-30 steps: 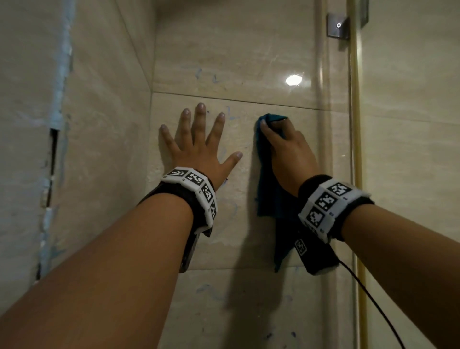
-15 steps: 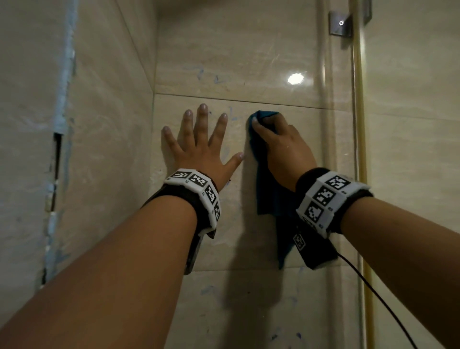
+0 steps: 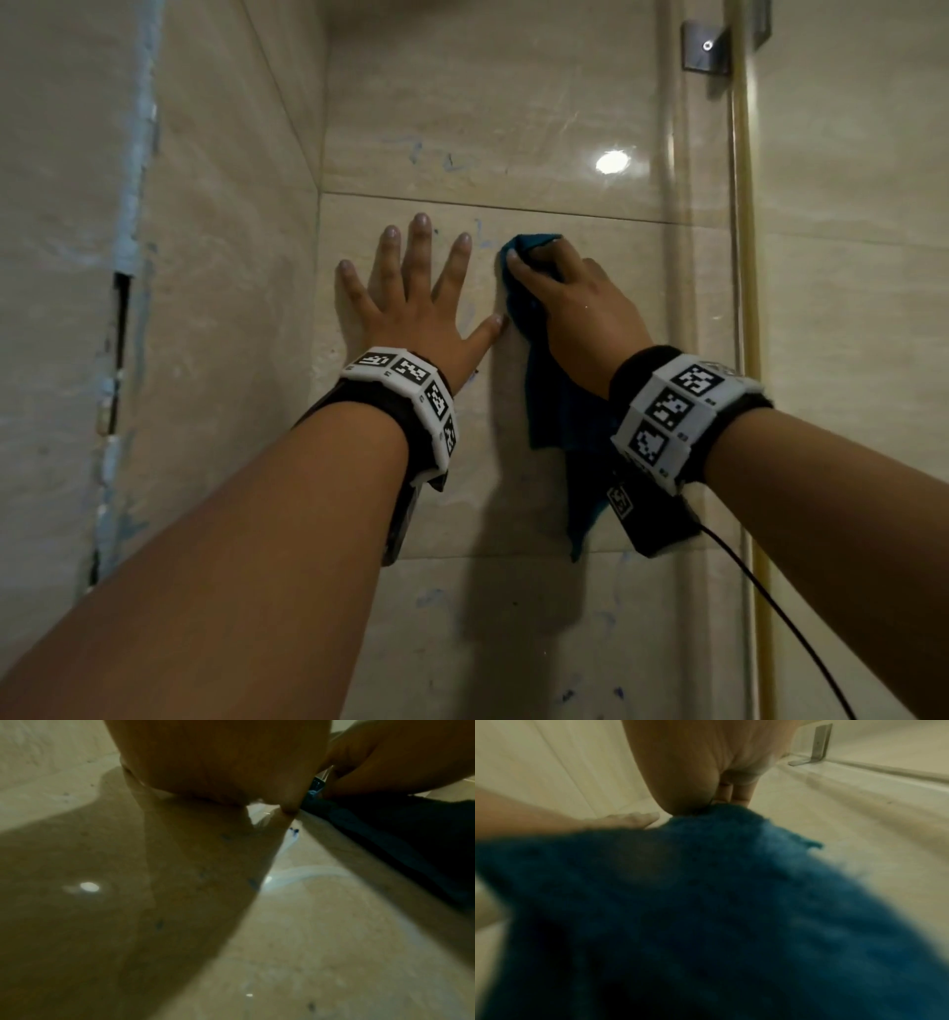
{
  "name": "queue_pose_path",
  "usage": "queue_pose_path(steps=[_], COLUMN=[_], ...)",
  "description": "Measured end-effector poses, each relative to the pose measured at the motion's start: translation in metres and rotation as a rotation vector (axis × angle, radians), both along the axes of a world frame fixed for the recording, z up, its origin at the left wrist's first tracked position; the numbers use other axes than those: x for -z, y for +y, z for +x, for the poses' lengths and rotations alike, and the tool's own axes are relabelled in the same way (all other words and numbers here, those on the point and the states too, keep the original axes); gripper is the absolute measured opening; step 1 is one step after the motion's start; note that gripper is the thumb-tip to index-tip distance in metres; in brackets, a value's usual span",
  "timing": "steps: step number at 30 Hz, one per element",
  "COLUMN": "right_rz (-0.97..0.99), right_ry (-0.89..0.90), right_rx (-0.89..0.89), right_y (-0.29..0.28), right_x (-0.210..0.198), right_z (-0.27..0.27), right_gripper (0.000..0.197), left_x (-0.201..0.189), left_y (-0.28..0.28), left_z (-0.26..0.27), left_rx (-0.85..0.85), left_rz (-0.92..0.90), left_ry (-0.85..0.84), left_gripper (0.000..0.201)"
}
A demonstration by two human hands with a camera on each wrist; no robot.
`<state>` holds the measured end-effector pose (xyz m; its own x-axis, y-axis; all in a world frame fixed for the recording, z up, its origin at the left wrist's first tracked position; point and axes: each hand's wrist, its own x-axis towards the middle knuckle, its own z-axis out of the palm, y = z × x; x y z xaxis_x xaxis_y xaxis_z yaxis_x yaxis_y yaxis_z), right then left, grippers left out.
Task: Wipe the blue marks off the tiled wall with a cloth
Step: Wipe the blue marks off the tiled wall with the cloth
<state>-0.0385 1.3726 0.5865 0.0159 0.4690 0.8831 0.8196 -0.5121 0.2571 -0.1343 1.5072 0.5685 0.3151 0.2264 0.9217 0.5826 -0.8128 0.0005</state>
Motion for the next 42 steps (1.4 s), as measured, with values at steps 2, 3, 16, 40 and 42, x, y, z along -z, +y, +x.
queue_pose_path(steps=[2,3,16,40,42], right_rz=[0.029,0.068,0.034,0.28,0.291], right_ry=[0.002,0.022,0.005,0.226,0.291], right_rx=[-0.012,-0.019,-0.02,-0.033,0.02], right_y=[-0.005,-0.007,0.012,-0.031,-0.036], right_x=[0.004,0.004,-0.017,-0.007,-0.003], right_z=[0.004,0.006,-0.012,0.024,0.027], right_gripper=[0.065,0.065,0.066,0.068,0.07], left_x=[0.0,0.0,0.0,0.0,0.0], left_y=[0.0,-0.001,-0.001,-0.001,-0.001], left_z=[-0.001,-0.001,0.003,-0.002,-0.002], left_rx=[0.005,0.003,-0.015,-0.004,-0.003], left_rz=[0.001,0.001,-0.009,-0.006,-0.01], left_ry=[0.0,0.0,-0.026,0.002,0.005], left_gripper=[0.082,0.083,0.084,0.083,0.083])
